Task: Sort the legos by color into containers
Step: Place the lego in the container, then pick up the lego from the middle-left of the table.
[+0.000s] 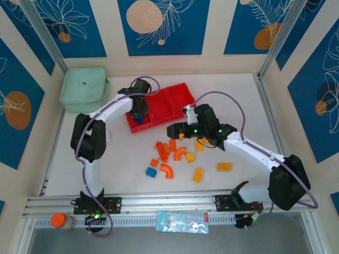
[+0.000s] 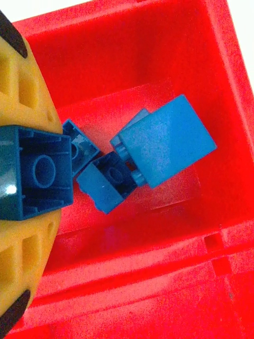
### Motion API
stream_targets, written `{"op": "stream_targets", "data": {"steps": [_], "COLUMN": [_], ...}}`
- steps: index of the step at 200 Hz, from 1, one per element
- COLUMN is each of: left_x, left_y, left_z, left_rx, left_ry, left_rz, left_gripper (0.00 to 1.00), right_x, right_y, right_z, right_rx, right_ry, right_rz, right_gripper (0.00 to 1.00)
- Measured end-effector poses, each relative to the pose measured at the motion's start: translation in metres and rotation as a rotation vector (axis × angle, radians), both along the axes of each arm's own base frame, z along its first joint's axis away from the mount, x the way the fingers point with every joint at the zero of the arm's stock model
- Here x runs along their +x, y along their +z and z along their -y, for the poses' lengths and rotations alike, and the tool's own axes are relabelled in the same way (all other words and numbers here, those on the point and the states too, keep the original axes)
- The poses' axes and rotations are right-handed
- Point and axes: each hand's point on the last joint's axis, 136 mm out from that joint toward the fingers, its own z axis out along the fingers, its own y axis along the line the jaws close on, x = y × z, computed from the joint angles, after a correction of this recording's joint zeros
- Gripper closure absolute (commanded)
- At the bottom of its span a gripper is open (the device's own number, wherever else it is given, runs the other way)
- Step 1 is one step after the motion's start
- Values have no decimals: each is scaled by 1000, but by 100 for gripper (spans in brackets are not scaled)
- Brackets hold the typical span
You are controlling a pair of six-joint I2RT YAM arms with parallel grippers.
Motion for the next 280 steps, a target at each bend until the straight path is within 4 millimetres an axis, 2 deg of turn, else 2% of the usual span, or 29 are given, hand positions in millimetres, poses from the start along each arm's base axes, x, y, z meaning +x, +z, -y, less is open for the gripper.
{"op": "stream_targets", "data": {"steps": [41, 76, 98, 115, 138, 159, 205, 245, 280], "left_x": [-1, -1, -6, -18, -44, -73, -152, -217, -263], "left_y": [0, 4, 18, 37, 61, 69, 43, 29, 9], "left_z": [-4, -5, -5, -6, -4, -3, 13, 30, 45], "left_rx": [26, 35, 15, -13, -67, -103, -131, -156, -178], "left_ry": [-2, -8, -13, -23, -53, -78, -180, -293, -387], "left_rz": [-7, -3, 16, 42, 77, 81, -13, -80, -148], "left_gripper": [50, 50, 49, 49, 47, 45, 42, 38, 38], "right_x": [2, 2, 0, -3, -8, -16, -46, -81, -109], "right_y": [1, 2, 2, 2, -3, -5, -15, -40, -66], "right_z": [1, 1, 2, 2, 4, 4, -5, -13, -15], "right_rx": [7, 11, 8, 6, -7, -20, -54, -98, -138], "right_ry": [-1, 1, 5, 17, 30, 46, 118, 200, 253], "right_rz": [0, -1, -5, -10, -31, -51, -83, -129, -174], "right_gripper": [1, 1, 1, 1, 1, 1, 1, 1, 1]}}
